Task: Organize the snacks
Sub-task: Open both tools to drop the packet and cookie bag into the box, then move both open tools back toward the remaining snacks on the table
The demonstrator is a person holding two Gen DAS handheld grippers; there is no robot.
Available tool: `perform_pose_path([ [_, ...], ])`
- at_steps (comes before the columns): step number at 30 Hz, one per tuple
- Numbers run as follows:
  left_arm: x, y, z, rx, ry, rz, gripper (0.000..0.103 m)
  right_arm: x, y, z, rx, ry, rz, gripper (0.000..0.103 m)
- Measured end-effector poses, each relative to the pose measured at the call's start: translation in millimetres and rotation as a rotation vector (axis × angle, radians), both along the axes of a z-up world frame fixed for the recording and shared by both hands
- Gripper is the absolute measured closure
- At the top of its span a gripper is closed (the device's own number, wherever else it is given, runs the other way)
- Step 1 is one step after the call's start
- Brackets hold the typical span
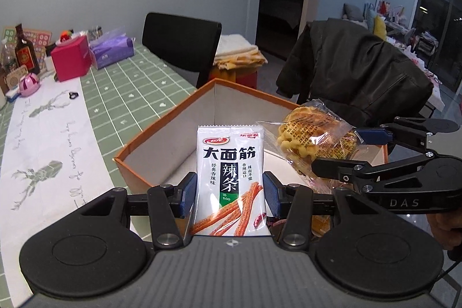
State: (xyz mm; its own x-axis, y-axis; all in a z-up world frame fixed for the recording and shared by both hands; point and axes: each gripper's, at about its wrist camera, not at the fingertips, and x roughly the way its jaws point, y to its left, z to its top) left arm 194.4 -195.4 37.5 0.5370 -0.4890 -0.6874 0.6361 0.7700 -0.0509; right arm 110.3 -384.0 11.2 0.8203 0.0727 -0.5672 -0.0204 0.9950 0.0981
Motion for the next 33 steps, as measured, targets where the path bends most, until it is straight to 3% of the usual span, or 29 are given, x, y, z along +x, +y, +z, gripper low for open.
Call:
perform_pose_path([
  [10,7,-38,-23,0.099,0.051,0.016,0.048,30,-5,-19,-0.103,0.121,0.031,0.037],
  [17,8,-43,-31,0.099,0.081,0.008,0.047,38,-5,-30,-0.177,0.195,0.074,0.038],
  [24,8,-12,-21,-0.035,0.121,0.071,0.024,39,-1,-28,-0.177,0.209,0.057,0.03],
  [27,-3,14,-4,-0.089,0.112,0.089,0.025,31,5,-19,-0.191,0.183,0.028,0.029],
  [30,-25,61,14,-0.191,0.078,0.118,0.024,16,10,-7,-0.188,0.133,-0.006,0.025],
  [33,-50,110,20,-0.21,0.021,0.191,0.023,-11,20,8,-0.114,0.059,-0.019,0.025],
])
